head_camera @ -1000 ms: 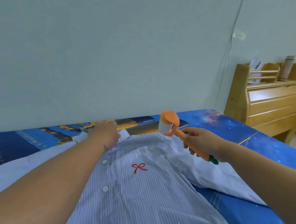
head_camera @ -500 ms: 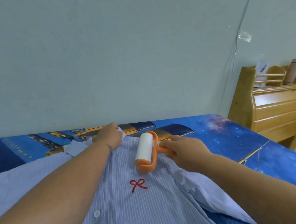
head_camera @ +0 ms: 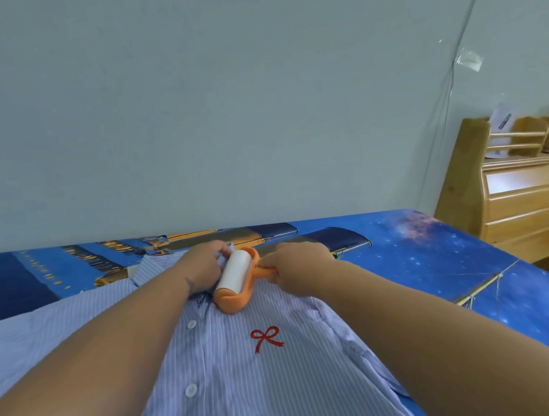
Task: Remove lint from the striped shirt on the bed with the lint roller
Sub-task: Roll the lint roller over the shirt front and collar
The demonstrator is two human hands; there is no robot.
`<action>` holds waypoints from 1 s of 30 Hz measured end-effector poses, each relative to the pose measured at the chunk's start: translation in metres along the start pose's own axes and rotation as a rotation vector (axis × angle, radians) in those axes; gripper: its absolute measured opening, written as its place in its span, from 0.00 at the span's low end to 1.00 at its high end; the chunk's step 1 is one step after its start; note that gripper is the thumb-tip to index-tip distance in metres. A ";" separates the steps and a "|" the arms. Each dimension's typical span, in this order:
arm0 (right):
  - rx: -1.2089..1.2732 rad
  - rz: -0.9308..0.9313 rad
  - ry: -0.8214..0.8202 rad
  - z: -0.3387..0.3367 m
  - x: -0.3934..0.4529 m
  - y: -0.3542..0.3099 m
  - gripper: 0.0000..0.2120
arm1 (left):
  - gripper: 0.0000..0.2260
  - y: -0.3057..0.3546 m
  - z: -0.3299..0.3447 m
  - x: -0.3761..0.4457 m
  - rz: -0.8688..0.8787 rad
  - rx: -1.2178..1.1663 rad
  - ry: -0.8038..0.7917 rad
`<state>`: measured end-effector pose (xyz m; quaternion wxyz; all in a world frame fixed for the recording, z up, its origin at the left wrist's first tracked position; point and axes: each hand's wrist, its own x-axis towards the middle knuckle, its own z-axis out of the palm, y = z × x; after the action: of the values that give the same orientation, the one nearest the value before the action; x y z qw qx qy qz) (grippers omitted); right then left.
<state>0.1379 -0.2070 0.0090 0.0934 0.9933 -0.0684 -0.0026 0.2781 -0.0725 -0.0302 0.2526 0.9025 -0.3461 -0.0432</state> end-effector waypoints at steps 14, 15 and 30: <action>0.152 0.034 -0.199 -0.001 -0.061 0.058 0.08 | 0.25 -0.004 0.007 -0.003 -0.053 0.177 -0.005; 0.136 0.047 -0.205 -0.001 -0.067 0.064 0.07 | 0.25 -0.004 0.007 -0.004 -0.054 0.192 -0.004; 0.094 0.047 -0.115 -0.052 -0.072 0.064 0.14 | 0.15 -0.019 -0.033 -0.033 -0.077 0.195 -0.100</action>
<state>0.0585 -0.2496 0.0714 0.0426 0.9929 -0.0970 -0.0544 0.2729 -0.0249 -0.0136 0.1443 0.9321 -0.3261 -0.0637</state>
